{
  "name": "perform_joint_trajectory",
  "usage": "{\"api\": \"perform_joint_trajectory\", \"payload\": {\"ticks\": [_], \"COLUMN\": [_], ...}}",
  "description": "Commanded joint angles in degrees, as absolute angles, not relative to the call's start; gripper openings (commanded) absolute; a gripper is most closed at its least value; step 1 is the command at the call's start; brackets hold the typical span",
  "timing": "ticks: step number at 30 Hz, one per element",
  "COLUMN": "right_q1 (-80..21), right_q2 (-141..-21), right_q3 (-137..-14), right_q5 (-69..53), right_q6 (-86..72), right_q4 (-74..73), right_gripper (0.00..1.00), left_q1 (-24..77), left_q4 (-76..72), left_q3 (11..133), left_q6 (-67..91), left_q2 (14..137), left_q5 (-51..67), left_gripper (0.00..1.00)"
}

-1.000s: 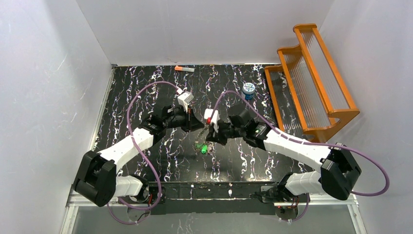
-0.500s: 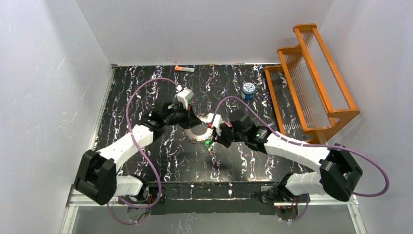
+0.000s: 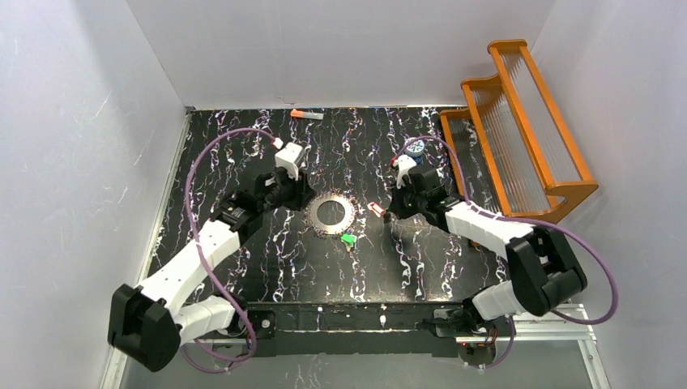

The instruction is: Remove the keys from the keyring

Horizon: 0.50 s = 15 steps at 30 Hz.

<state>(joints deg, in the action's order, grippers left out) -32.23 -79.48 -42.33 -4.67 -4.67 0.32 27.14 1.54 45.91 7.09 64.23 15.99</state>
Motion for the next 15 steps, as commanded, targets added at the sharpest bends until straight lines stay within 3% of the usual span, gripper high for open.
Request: {"api": "perform_joint_trajectory", "payload": {"ticks": [1,9,10,15], "right_q1": [-28.19,-25.93,-25.93,-25.95], "right_q2": [-83.10,-84.64,-83.79,-76.89], "right_q3": [-43.74,-44.52,-44.72,-46.89], "right_q5": [-3.68,-1.72,-1.55,-0.71], "right_q6": [-11.99,-14.11,-14.34,-14.82], "right_q4": [4.19,3.61,3.27,-1.60], "right_gripper": [0.05,0.54,0.59,0.81], "left_q1": [26.30,24.87,24.75,24.44], "left_q4": [2.98,4.94,5.16,6.21], "left_q3": [46.31,46.39,46.39,46.40], "left_q6": [5.45,4.74,4.79,4.47], "left_q2": [57.18,52.25,51.83,49.90], "left_q5": [3.03,-7.74,-8.31,-11.36], "left_gripper": [0.34,0.51,0.58,0.68]}}
